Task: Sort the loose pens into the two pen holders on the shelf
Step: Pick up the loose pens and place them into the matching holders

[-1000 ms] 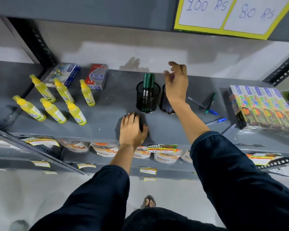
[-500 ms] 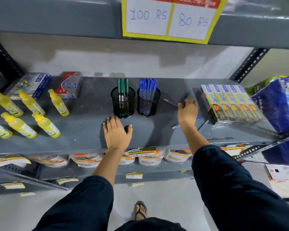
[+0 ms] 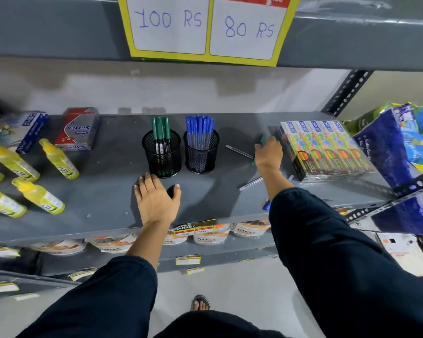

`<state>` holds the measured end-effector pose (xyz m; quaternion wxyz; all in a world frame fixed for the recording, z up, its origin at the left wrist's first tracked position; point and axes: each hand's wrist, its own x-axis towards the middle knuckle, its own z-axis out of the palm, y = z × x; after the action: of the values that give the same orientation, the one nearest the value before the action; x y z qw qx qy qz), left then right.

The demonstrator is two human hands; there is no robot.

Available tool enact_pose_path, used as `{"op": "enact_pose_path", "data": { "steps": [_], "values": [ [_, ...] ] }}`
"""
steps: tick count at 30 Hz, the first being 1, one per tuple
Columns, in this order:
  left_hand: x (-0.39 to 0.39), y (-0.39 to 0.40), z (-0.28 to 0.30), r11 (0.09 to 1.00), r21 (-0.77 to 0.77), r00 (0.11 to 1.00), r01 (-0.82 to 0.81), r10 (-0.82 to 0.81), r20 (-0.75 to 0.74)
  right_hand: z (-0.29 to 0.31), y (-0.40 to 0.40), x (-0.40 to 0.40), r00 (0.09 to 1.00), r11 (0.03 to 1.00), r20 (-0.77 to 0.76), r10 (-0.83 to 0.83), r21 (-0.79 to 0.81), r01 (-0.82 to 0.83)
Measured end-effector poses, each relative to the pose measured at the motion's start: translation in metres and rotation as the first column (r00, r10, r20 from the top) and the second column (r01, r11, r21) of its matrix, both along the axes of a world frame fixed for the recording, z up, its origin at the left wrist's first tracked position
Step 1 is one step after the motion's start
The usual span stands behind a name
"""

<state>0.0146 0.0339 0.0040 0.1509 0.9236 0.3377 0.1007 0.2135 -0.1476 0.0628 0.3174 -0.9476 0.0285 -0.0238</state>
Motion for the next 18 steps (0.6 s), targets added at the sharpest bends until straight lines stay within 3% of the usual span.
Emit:
{"op": "enact_pose_path", "data": {
  "steps": [13,18],
  "values": [
    [-0.001,0.001,-0.002,1.000,-0.020,0.999,-0.008,0.009,0.046,0.004,0.012,0.024,0.995,0.990,-0.103,0.005,-0.139,-0.019],
    [-0.001,0.001,-0.003,1.000,-0.005,0.999,-0.006,0.006,0.040,0.011,0.015,0.020,0.998,0.997,-0.059,0.002,-0.081,-0.006]
  ]
}}
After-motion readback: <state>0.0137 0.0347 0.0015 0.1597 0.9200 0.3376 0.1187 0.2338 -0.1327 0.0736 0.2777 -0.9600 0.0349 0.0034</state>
